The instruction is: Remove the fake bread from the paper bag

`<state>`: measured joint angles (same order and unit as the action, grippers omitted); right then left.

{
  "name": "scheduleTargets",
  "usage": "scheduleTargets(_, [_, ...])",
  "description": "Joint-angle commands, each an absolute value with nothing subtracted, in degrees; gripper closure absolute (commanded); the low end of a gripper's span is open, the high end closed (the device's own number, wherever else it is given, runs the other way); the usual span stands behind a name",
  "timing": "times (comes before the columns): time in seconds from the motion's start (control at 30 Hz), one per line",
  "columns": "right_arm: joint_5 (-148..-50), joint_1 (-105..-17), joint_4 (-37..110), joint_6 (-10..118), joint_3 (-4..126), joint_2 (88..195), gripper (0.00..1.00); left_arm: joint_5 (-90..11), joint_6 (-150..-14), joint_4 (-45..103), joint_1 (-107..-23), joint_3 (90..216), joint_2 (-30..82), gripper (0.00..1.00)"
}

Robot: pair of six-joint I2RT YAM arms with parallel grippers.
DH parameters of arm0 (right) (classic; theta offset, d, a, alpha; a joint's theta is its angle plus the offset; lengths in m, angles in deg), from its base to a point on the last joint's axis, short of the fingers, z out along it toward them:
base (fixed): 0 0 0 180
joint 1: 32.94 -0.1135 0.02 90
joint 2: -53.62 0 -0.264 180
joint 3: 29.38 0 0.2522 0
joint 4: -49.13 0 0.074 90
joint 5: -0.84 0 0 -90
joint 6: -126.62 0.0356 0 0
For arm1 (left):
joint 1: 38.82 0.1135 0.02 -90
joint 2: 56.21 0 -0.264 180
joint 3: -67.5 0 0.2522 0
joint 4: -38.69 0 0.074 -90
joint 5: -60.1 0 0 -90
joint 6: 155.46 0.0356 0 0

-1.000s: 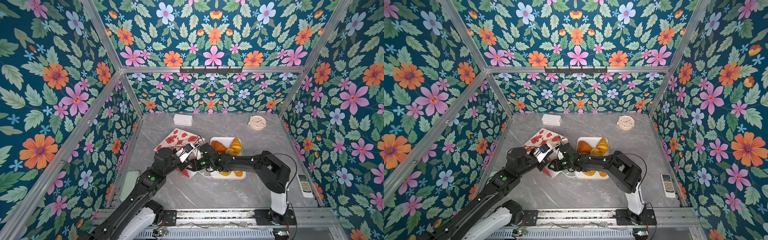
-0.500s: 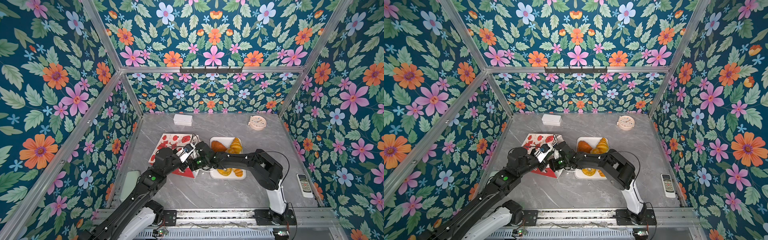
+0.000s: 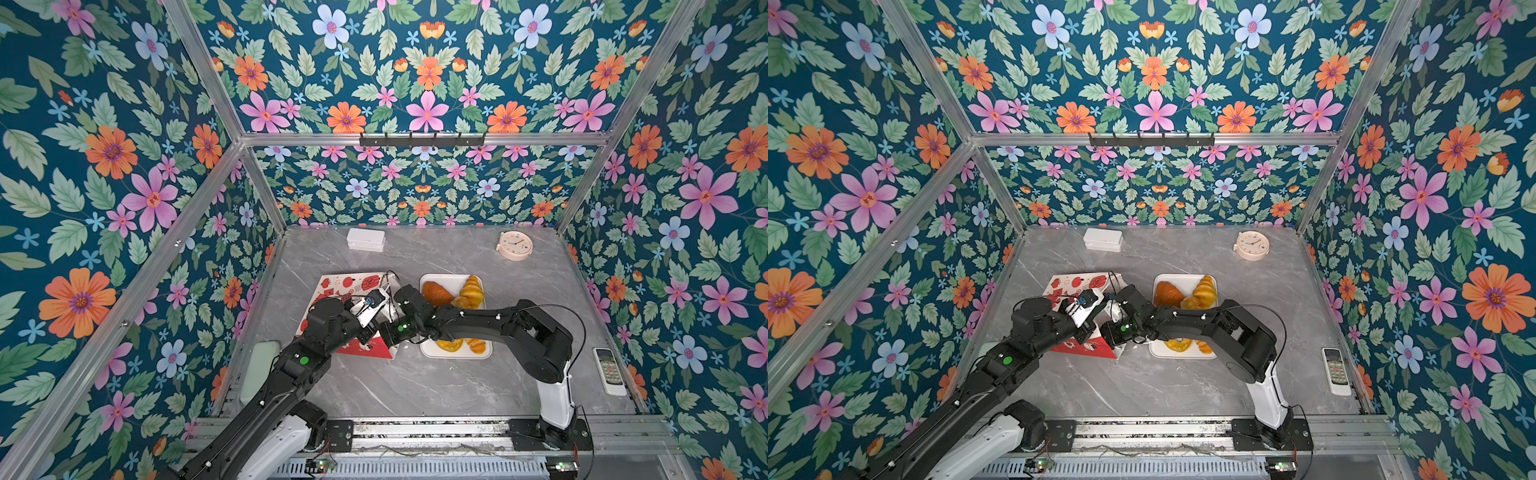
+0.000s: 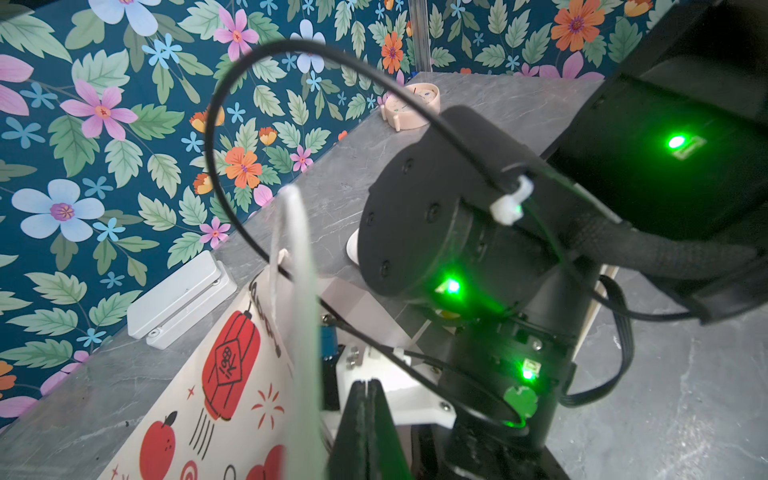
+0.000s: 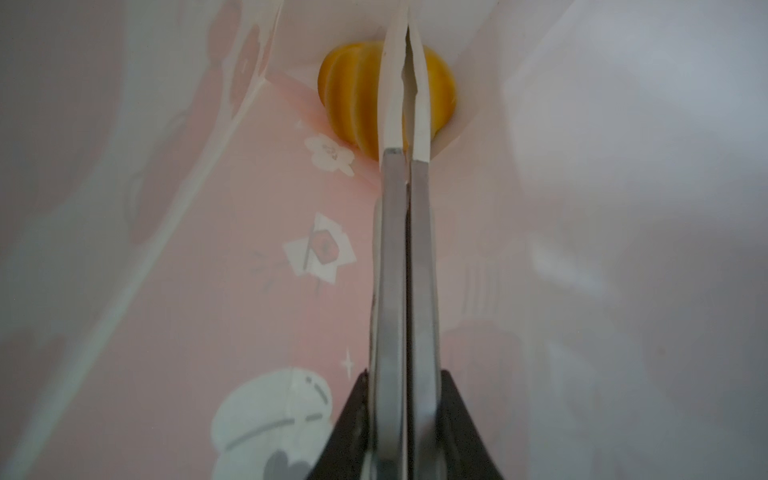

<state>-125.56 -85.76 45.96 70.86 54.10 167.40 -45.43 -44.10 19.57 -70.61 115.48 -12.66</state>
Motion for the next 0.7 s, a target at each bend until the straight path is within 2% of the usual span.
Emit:
scheduleTargets(0.0, [-123.4,-85.41,48.82,71.31,52.21,165.24,1.0,-45.15,-42.92,18.46,-70.54,115.98,-13.35,1.0])
scheduleTargets(0.2, [-117.79,-84.96,48.44,72.74,46.74,158.98,1.0,-45.71,-41.17,17.54,-70.54,116.72,-13.3,1.0])
scheduleTargets(0.67, [-106.5,-82.48,36.04,70.36,36.07,138.52,1.0,-47.36,-40.68,14.13,-70.54,116.77,-16.72,1.0])
